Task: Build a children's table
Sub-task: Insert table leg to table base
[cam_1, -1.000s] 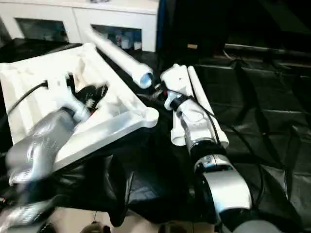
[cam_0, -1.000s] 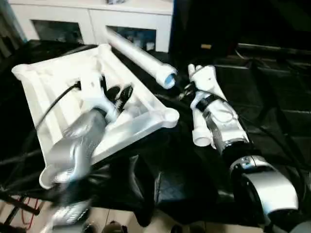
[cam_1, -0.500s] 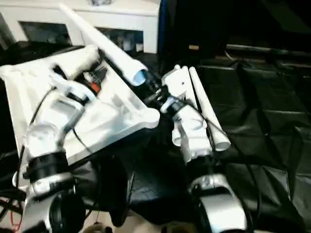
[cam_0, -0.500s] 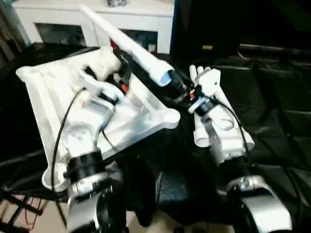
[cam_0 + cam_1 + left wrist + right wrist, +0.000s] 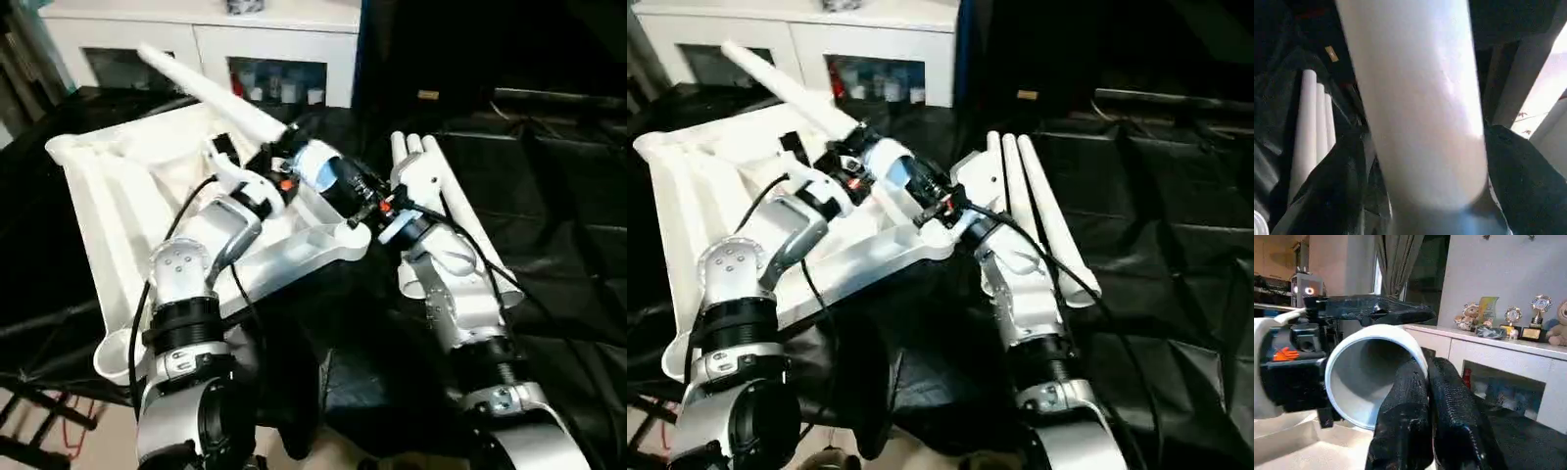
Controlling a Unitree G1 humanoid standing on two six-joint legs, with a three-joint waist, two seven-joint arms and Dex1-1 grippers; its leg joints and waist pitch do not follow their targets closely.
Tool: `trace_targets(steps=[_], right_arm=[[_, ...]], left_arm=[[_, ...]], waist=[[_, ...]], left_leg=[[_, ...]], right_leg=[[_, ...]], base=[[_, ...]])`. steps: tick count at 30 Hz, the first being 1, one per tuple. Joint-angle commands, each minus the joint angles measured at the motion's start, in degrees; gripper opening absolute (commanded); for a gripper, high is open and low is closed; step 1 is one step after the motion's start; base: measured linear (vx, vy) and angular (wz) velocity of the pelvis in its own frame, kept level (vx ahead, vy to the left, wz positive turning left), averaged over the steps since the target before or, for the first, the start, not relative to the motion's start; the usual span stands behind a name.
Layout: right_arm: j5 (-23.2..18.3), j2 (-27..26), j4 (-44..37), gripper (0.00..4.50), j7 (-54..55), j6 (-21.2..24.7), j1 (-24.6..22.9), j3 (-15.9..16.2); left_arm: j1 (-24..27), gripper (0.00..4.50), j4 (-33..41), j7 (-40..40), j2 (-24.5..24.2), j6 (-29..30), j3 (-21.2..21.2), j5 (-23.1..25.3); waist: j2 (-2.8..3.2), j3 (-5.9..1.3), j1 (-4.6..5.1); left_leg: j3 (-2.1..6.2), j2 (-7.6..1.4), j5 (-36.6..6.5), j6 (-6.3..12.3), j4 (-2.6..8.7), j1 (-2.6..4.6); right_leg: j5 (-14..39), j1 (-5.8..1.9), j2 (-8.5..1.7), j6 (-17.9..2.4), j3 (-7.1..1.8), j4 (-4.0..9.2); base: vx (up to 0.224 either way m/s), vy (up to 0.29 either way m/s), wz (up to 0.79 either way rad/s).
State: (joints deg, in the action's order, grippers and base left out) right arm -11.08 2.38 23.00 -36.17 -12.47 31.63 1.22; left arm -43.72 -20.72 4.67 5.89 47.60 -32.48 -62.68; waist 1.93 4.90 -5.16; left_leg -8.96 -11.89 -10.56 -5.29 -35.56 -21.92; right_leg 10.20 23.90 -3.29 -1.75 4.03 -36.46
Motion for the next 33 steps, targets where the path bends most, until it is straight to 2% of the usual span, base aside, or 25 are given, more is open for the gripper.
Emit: trace_targets(steps=[1,4,7,9,10,13,14,17,26,28,31,33], right_arm=[[-0.8,-0.1,-2.0,0.0,-0.1,0.8,-0.2,0.5],[-1.6,0.4,-3.8,0.0,-0.3,2.2,-1.7,0.4],[-2.2,0.8,-4.8,0.0,-0.6,3.2,-2.4,0.3],[-3.0,1.5,-6.9,0.0,-1.1,5.0,-3.9,0.2],[-3.3,2.0,-8.2,0.0,-1.2,6.0,-4.7,0.2],[-3.7,2.5,-9.1,0.0,-1.3,6.7,-5.5,0.1],[-3.9,2.7,-9.5,0.0,-1.3,7.0,-5.8,0.0],[-3.7,3.2,-9.9,0.0,-1.6,7.3,-6.3,0.0],[-3.8,4.4,-11.9,0.0,-1.4,9.2,-6.9,0.4],[-2.2,4.7,-11.6,0.0,-0.2,8.5,-6.8,0.6],[-2.8,4.9,-11.9,0.48,-0.8,8.8,-7.2,0.5],[-5.9,5.3,-14.3,0.58,-3.5,11.5,-8.7,0.5]], left_arm=[[-1.8,3.48,-0.6,0.7,-0.5,-0.5,-0.6,-0.3],[-2.4,3.36,-1.1,1.0,-1.1,-0.9,-1.6,-2.1],[-2.6,3.01,-1.7,1.0,-1.4,-1.2,-2.0,-2.7],[-2.9,2.92,-2.5,1.4,-1.8,-1.2,-2.2,-3.2],[-3.1,2.8,-3.0,1.9,-2.2,-1.0,-2.1,-3.4],[-3.1,2.54,-3.0,2.2,-2.4,-0.5,-1.9,-3.3],[-3.1,2.41,-3.1,2.3,-2.5,-0.4,-1.7,-3.2],[-2.7,2.13,-2.6,3.3,-3.2,0.2,-0.5,-2.5],[-1.5,2.04,1.0,5.8,-5.7,-0.2,5.6,3.1],[-1.0,2.04,2.4,6.3,-6.4,-0.8,7.7,5.1],[-0.5,2.04,3.8,6.9,-7.1,-2.2,9.9,7.5],[-0.2,2.04,5.8,7.9,-7.9,-3.7,12.0,9.8]], waist=[[0.57,-5.45,-0.17],[0.8,-5.44,-0.23],[0.87,-5.53,-0.25],[1.29,-5.54,-0.28],[1.16,-5.63,-0.3],[1.35,-5.73,-0.3],[1.22,-5.67,-0.27],[1.34,-5.59,-0.26],[1.32,-5.57,-0.18],[1.4,-5.5,-0.12],[1.36,-5.56,-0.11],[1.18,-5.58,-0.05]], left_leg=[[-0.05,-0.1,-8.4,4.2,3.57,0.3],[-0.07,-0.22,-8.9,3.99,3.56,0.48],[0.02,-0.21,-8.3,4.13,3.61,0.33],[0.01,-0.15,-7.9,4.4,3.55,0.35],[0.02,-0.14,-7.8,4.45,3.54,0.28],[0.08,-0.2,-7.6,4.29,3.52,0.22],[0.01,-0.14,-7.9,4.21,3.52,0.22],[-0.02,-0.14,-8.4,3.98,3.57,0.28],[0.03,-0.22,-8.5,3.5,3.68,0.26],[0.02,-0.26,-8.6,3.32,3.7,0.24],[0.05,-0.34,-8.3,3.25,3.71,0.19],[-0.02,-0.33,-8.5,3.42,3.69,0.22]], right_leg=[[8.4,-4.26,-3.41,-11.8,-2.23,4.73],[9.0,-4.06,-3.45,-11.8,-2.27,4.83],[7.5,-4.25,-3.43,-11.9,-2.22,4.7],[6.6,-4.18,-3.31,-12.0,-2.22,4.7],[6.3,-4.29,-3.33,-11.9,-2.2,4.67],[5.9,-4.33,-3.46,-12.0,-2.16,4.61],[6.4,-4.35,-3.44,-11.9,-2.17,4.69],[8.3,-4.25,-3.5,-11.5,-2.16,4.89],[9.8,-4.25,-3.5,-10.6,-2.19,5.02],[10.2,-4.13,-3.52,-10.4,-2.18,5.07],[9.5,-4.2,-3.57,-10.6,-2.22,4.99],[9.6,-4.22,-3.53,-10.5,-2.27,4.98]], base=[[0.0,0.0,0.0],[0.0,0.0,0.0],[0.0,0.0,0.0],[0.0,0.0,0.0],[0.0,0.0,0.0],[0.0,0.0,0.0],[0.0,0.0,0.0],[0.0,0.0,0.0],[0.0,0.0,0.0],[0.0,0.0,0.0],[0.0,0.0,0.0],[0.0,0.0,0.0]])
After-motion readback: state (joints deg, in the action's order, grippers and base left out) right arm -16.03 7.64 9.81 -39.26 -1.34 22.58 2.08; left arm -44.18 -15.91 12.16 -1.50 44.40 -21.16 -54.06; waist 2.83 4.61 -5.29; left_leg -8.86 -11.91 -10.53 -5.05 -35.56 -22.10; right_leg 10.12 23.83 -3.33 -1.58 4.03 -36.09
